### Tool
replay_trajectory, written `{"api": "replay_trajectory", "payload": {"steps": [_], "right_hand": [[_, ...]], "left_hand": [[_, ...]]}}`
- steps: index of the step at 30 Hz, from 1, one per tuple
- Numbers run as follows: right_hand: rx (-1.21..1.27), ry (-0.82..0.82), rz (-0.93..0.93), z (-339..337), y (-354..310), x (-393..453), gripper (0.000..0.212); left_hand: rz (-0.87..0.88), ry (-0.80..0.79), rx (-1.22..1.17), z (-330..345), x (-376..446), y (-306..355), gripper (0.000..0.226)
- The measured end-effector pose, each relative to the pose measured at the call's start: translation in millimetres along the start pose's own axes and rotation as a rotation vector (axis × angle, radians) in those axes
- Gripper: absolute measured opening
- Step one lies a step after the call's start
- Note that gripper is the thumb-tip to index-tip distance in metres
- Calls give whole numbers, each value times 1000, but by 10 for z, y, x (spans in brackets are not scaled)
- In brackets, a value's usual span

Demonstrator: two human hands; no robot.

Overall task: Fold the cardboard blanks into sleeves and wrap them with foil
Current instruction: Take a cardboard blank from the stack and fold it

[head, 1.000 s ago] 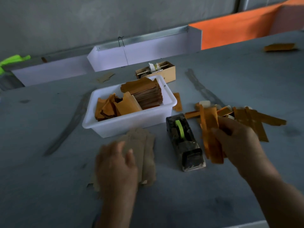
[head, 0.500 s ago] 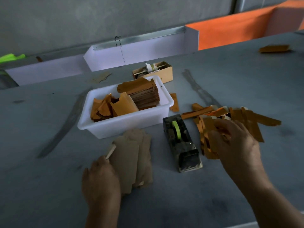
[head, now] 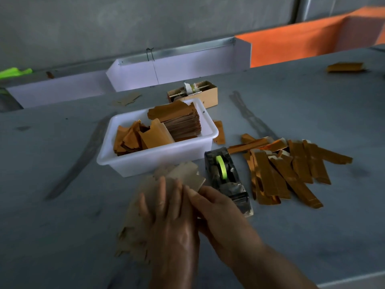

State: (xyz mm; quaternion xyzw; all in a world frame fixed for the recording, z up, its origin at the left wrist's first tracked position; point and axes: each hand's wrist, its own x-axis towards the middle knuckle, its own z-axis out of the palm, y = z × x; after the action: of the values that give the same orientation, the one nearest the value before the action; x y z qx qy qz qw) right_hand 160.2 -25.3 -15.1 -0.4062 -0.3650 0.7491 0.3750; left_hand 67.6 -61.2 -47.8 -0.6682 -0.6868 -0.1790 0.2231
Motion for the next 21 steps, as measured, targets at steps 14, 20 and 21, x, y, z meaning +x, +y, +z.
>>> {"api": "replay_trajectory", "payload": {"steps": [14,20,21], "right_hand": [[-122,74,-28,219,313,199,28],[169,-113,-6,82,189,-14,28],[150,-75,-10,40,165,-39,24]], "left_hand": [[-365,-44,-65,74,8,-515,43],[-169,-165,-38,-101,66,-47,46],[-150,-238,-62,-123,45,19,47]]}}
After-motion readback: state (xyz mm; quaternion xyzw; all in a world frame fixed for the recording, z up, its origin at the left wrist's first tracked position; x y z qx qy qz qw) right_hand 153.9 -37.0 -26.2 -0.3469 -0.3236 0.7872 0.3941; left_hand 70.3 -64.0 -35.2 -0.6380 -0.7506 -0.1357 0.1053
